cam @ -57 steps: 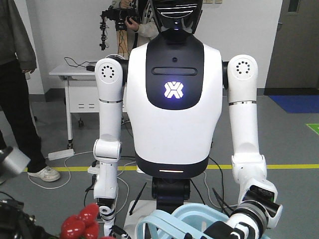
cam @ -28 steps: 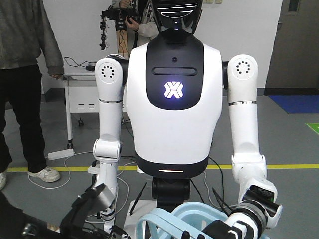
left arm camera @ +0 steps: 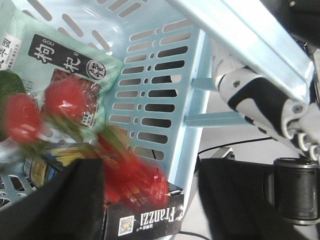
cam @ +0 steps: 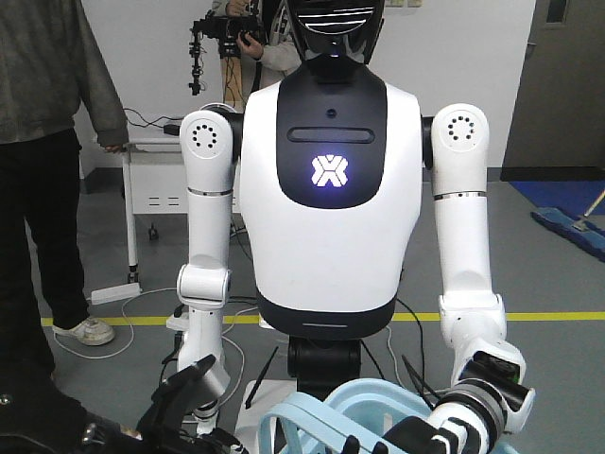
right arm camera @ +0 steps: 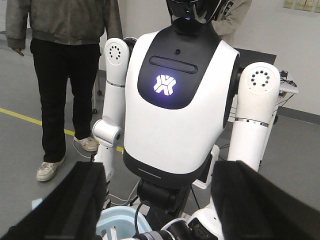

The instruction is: Pick snacks and fruit into basket

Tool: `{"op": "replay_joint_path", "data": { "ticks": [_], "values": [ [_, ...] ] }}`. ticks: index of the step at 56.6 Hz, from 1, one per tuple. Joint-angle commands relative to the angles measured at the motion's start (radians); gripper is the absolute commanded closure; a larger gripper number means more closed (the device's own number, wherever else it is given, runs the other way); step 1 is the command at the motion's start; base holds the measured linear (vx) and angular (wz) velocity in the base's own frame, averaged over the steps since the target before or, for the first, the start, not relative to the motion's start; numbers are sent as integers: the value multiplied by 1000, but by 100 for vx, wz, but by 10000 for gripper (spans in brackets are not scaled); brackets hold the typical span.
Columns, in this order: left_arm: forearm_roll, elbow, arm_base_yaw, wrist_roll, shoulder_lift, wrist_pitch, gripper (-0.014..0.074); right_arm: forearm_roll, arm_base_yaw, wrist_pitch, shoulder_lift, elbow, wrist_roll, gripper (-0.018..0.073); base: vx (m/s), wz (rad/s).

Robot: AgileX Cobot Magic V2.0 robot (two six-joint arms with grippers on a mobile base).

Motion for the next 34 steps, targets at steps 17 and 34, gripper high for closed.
{"op": "replay_joint_path", "data": {
  "ticks": [17,34],
  "values": [
    [-22,-32,77,121,-246,-191,37,-61,-5,5,4,-22,39,64,0,0],
    [497,-32,218,-33,-580,-409,92,-61,-5,54,4,-22,42,64,0,0]
  ]
}}
